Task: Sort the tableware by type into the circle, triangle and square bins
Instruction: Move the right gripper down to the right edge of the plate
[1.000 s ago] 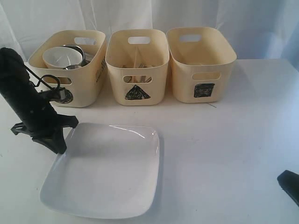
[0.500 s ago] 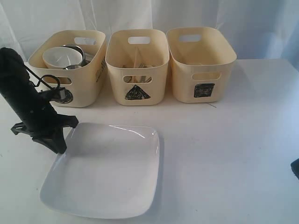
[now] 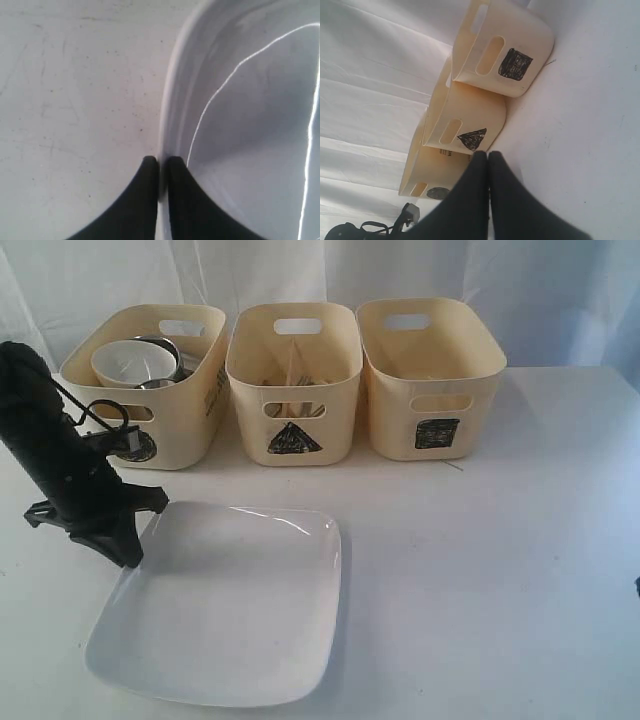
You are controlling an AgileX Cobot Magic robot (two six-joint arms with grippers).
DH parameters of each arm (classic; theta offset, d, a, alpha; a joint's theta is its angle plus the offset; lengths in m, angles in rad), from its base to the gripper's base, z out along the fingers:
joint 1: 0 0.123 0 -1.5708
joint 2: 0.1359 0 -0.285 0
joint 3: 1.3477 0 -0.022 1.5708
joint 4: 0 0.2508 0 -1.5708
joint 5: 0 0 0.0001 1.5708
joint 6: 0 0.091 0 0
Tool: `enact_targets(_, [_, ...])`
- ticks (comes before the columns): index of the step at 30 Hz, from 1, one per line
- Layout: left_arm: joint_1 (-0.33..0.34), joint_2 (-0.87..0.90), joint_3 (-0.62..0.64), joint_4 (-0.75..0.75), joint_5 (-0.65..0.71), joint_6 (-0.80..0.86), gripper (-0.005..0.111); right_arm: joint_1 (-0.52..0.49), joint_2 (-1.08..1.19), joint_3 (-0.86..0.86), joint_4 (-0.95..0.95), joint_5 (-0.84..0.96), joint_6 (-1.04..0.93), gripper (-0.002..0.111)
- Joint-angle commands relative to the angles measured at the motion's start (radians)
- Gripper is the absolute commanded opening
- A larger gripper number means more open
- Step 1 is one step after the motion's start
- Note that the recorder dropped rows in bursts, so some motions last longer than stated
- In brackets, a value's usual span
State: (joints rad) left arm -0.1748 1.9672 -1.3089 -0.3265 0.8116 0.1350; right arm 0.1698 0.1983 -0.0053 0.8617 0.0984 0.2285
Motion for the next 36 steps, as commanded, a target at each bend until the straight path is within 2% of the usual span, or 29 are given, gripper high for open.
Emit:
enact_targets(1, [-0.002, -0.013, 0.006, -0.007, 0.003, -0.004, 0.0, 0.004, -0.007, 0.005, -0.017, 0.008, -0.024, 0.0])
enact_targets(10, [-0.002, -0.013, 0.006, -0.007, 0.0, -0.004, 0.0, 0.004, -0.007, -0.006, -0.024, 0.045, -0.049, 0.0])
enact_targets(16, [-0.002, -0.013, 0.006, -0.007, -0.005, -0.004, 0.0, 0.004, 0.071, -0.254, -0.04, 0.121, -0.247, 0.0])
enact_targets(24, [-0.002, -0.013, 0.006, -0.007, -0.005, -0.004, 0.0, 0.004, 0.66, -0.701, -0.302, 0.499, -0.355, 0.0])
enact_targets(29, [-0.002, -0.013, 0.006, -0.007, -0.007, -0.004, 0.0, 0.022, 1.002, -0.912, -0.306, 0.635, -0.502, 0.0])
enact_targets(34, [-0.002, -0.013, 0.006, -0.009, -0.011, -0.004, 0.0, 0.056, 1.253, -0.994, -0.248, 0.68, -0.603, 0.0])
enact_targets(36, [-0.002, -0.013, 0.006, -0.009, -0.014, -0.004, 0.0, 0.066, 1.344, -1.017, -0.178, 0.74, -0.72, 0.005])
